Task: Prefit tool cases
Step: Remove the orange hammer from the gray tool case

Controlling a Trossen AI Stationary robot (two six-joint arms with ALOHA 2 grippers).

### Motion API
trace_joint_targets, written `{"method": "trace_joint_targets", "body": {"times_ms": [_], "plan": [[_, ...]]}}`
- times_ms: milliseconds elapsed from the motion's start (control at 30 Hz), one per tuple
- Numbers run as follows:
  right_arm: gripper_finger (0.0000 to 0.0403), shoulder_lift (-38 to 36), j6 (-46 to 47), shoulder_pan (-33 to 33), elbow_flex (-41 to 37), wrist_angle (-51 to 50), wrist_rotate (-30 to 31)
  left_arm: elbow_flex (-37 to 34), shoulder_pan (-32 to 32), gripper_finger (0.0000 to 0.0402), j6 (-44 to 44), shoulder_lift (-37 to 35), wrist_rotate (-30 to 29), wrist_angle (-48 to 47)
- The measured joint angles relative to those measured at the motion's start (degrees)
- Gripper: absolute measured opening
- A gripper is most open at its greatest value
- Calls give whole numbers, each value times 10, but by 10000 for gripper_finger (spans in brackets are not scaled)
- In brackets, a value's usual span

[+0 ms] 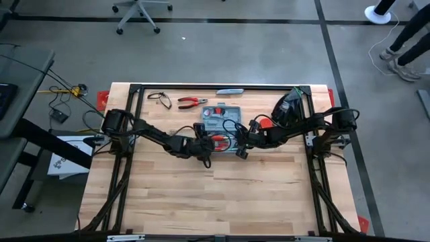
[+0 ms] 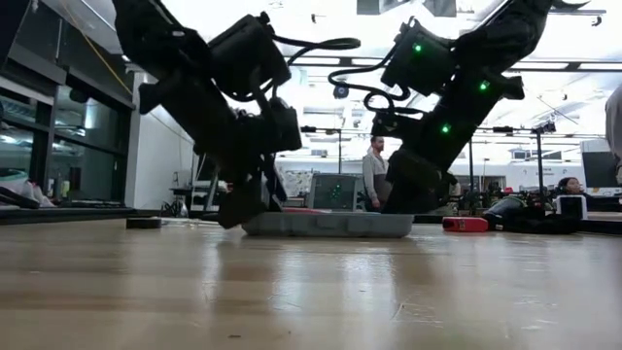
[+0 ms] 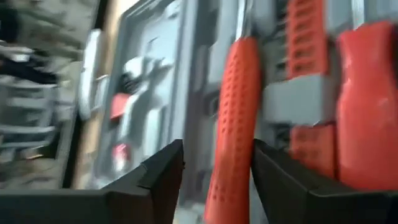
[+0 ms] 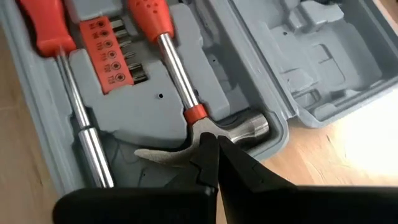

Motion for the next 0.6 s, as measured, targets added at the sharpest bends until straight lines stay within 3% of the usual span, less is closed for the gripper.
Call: {"method": "trace_joint_targets", "body": {"times_ms": [200, 433, 600], "plan": [[0, 0, -2, 0, 0, -2, 4, 0, 13, 189, 10, 5, 18, -10], [0, 0, -2, 0, -1, -1, 8, 1, 61, 186, 0, 4, 125, -16], [0, 0, -4, 0, -1, 5, 6, 0, 93, 186, -5, 6, 151, -5]]}}
